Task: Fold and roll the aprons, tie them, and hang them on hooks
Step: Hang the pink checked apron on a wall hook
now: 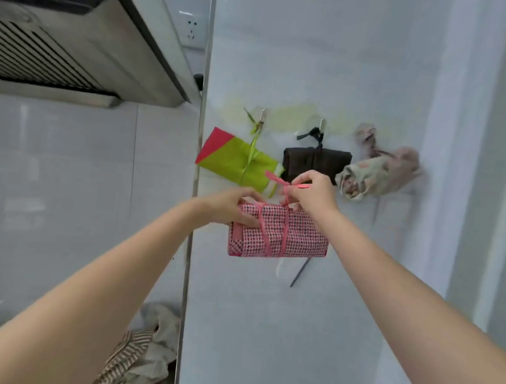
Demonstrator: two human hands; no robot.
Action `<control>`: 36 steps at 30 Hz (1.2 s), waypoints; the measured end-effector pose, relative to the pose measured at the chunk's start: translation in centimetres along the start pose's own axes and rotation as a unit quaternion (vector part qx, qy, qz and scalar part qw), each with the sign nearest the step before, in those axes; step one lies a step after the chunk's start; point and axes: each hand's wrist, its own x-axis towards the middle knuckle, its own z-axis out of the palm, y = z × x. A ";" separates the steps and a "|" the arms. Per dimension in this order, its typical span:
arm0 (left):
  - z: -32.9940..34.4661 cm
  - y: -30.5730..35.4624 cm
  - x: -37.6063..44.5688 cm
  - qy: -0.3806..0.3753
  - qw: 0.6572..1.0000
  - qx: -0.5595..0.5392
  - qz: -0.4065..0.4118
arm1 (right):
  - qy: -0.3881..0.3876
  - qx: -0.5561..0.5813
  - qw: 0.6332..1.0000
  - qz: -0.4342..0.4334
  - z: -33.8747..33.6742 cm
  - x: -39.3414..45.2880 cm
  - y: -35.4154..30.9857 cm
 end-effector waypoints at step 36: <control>-4.7 8.5 14.5 0.234 0.969 -0.030 0.072 | 0.131 -0.412 0.898 -0.087 -5.4 18.0 -6.2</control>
